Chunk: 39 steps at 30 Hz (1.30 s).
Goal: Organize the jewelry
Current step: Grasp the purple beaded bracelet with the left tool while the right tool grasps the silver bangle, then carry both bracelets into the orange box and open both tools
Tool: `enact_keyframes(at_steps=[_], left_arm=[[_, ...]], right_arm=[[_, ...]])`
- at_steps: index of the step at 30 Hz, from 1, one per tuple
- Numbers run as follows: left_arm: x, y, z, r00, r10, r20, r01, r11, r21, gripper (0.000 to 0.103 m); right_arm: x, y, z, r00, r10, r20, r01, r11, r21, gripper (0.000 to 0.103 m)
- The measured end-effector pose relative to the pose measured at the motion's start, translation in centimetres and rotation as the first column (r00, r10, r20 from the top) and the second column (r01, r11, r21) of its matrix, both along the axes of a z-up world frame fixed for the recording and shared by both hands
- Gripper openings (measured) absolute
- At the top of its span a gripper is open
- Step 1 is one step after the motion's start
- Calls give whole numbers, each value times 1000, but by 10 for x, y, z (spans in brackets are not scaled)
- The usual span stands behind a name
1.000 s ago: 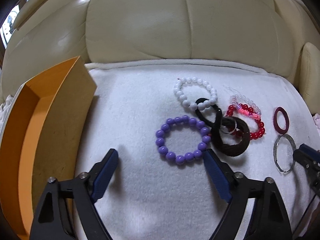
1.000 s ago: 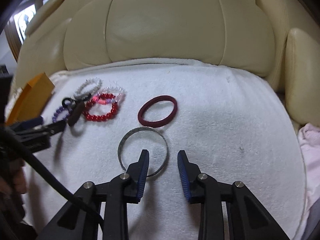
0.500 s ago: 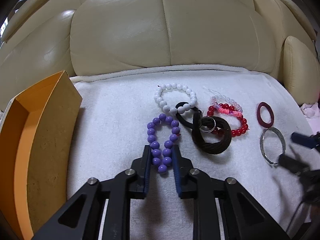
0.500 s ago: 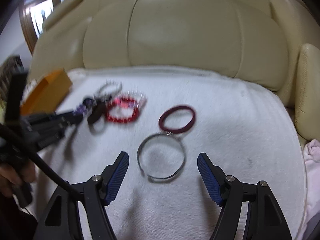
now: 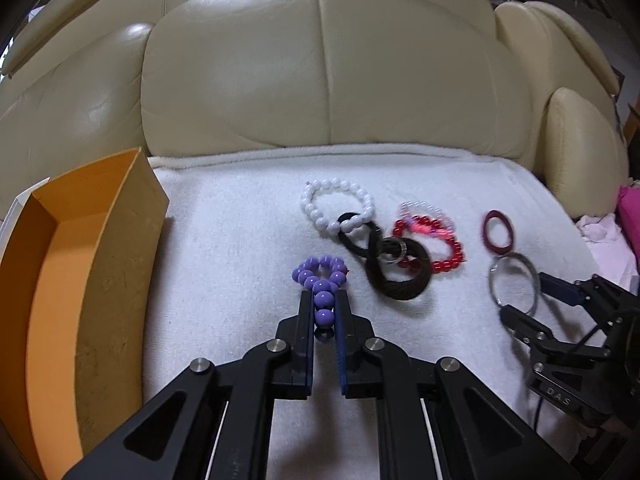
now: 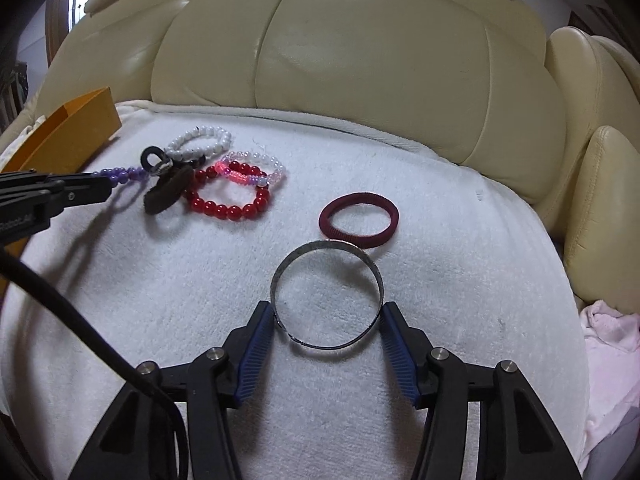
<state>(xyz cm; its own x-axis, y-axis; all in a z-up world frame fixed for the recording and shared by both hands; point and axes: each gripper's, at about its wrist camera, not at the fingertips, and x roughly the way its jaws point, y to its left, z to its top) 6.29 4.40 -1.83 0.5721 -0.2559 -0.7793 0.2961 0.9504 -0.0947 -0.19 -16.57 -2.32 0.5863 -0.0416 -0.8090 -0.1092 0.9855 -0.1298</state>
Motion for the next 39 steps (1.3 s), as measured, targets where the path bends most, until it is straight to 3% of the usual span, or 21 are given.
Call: enact_keyframes(at_steps=[8, 10, 11, 13, 17, 22, 25, 26, 27, 28, 30, 33, 35, 36, 39], left_arm=[[-42, 22, 46, 997, -17, 79, 24, 996, -87, 9], [-53, 33, 60, 994, -5, 110, 18, 994, -112, 9], [-58, 39, 68, 992, 6, 127, 10, 992, -125, 9], [-64, 50, 80, 987, 29, 159, -7, 990, -140, 9], [-74, 84, 96, 974, 100, 205, -68, 985, -160, 9], [-78, 108, 97, 967, 149, 209, -113, 978, -173, 9], [-81, 104, 98, 963, 144, 227, -107, 980, -167, 9], [-81, 102, 99, 963, 141, 230, -103, 981, -166, 9], [-82, 101, 97, 963, 138, 232, -101, 981, -164, 9], [-84, 100, 97, 963, 136, 233, -99, 982, -162, 9], [-84, 98, 96, 963, 137, 234, -102, 983, -155, 9], [-82, 94, 94, 961, 136, 239, -105, 985, -138, 9], [-81, 94, 93, 960, 139, 243, -110, 985, -130, 9], [-80, 94, 93, 959, 143, 245, -114, 985, -129, 9], [-78, 99, 92, 955, 160, 250, -130, 983, -133, 9]], right_arm=[[-12, -3, 31, 997, -14, 81, 6, 995, 103, 57], [-16, 0, 37, 996, -11, 89, -3, 988, 153, 20], [-16, 1, 38, 997, -8, 74, -5, 984, 180, 14], [-20, 8, 43, 996, -18, 90, -2, 977, 215, 15], [-24, 22, 44, 993, -8, 119, -14, 983, 181, 15], [-35, -5, 45, 993, -77, 94, 56, 976, 212, 14], [-35, -24, 44, 990, -126, 64, 102, 952, 288, 21], [-34, -26, 43, 989, -133, 60, 108, 943, 315, 42], [-32, -26, 40, 989, -141, 49, 117, 935, 336, 74], [-30, -23, 37, 988, -147, 43, 124, 932, 340, 83], [-26, -9, 32, 992, -110, 59, 85, 944, 319, 83], [-10, 16, 18, 997, -76, 34, 68, 980, 184, 80], [1, 25, 4, 997, -77, 10, 75, 988, 135, 69], [2, 26, 1, 996, -86, 28, 81, 986, 146, 63], [4, 25, 2, 993, -113, 23, 107, 978, 178, 62]])
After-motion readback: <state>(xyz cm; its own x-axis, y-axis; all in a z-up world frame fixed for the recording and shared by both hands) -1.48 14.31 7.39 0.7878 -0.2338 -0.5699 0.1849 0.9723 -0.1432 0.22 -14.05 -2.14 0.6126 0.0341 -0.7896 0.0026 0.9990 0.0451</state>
